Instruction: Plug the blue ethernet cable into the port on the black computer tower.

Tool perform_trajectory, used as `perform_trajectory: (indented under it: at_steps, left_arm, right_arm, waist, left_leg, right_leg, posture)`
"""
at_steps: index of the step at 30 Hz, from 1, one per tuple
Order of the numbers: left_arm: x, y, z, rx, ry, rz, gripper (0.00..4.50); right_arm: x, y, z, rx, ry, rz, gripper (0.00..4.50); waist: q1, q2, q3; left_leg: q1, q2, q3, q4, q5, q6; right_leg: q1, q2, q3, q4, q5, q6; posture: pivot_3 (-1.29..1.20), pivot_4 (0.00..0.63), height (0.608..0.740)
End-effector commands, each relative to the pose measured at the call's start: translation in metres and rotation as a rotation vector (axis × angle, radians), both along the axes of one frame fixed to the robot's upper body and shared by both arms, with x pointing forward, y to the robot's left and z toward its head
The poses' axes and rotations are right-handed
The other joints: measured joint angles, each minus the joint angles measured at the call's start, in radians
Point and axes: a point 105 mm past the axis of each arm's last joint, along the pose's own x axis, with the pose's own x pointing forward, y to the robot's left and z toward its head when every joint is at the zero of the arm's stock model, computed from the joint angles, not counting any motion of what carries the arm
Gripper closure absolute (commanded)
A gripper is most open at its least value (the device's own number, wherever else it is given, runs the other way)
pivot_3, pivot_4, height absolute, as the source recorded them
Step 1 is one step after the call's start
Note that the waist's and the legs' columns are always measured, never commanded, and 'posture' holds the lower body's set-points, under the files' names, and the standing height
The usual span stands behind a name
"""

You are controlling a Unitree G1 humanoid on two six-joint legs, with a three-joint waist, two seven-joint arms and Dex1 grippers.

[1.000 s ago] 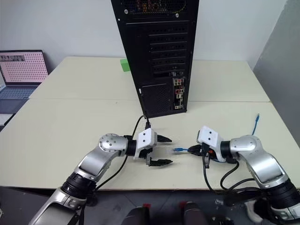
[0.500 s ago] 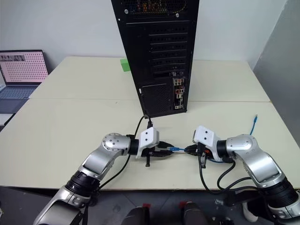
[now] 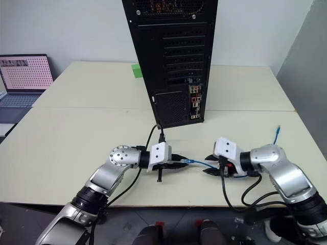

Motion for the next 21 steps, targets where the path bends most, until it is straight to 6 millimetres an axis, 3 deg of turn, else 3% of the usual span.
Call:
perform_trajectory:
  at_steps: [1,4,8,12,21]
  left_arm:
    - [-0.005,0.003,0.014,-0.040,-0.274,-0.060,4.21]
    - [-0.012,0.004,0.015,-0.064,-0.415,-0.108,4.21]
    - [-0.024,0.007,0.017,-0.098,-0.612,-0.190,4.21]
    - [-0.022,0.007,0.024,-0.125,-0.728,-0.198,4.21]
    - [-0.014,0.007,0.028,-0.120,-0.811,-0.174,4.21]
  right_arm:
    - [-0.011,0.001,0.032,0.153,0.058,-0.011,1.41]
    - [-0.014,0.006,0.034,0.211,0.101,-0.029,0.66]
    - [-0.015,0.017,0.029,0.257,0.142,-0.052,0.65]
    - [-0.017,0.027,0.023,0.277,0.168,-0.050,0.65]
    - [-0.020,0.049,0.017,0.312,0.213,-0.019,0.65]
  waist:
    - [0.001,0.000,0.000]
    - [0.008,0.000,0.000]
    - [0.011,0.000,0.000]
    - [0.019,0.000,0.000]
    - [0.017,0.000,0.000]
  left_leg:
    - [0.000,0.000,0.000,0.000,0.000,0.000]
    - [0.000,0.000,0.000,0.000,0.000,0.000]
    - [0.000,0.000,0.000,0.000,0.000,0.000]
    - [0.000,0.000,0.000,0.000,0.000,0.000]
    - [-0.001,0.000,0.000,0.000,0.000,0.000]
  right_leg:
    - [0.000,0.000,0.000,0.000,0.000,0.000]
    - [0.000,0.000,0.000,0.000,0.000,0.000]
    - [0.000,0.000,0.000,0.000,0.000,0.000]
    - [0.000,0.000,0.000,0.000,0.000,0.000]
    - [0.000,0.000,0.000,0.000,0.000,0.001]
  posture:
    - [0.00,0.150,0.740]
    - [0.00,0.150,0.740]
    - [0.00,0.150,0.740]
    - [0.00,0.150,0.740]
    - [0.00,0.150,0.740]
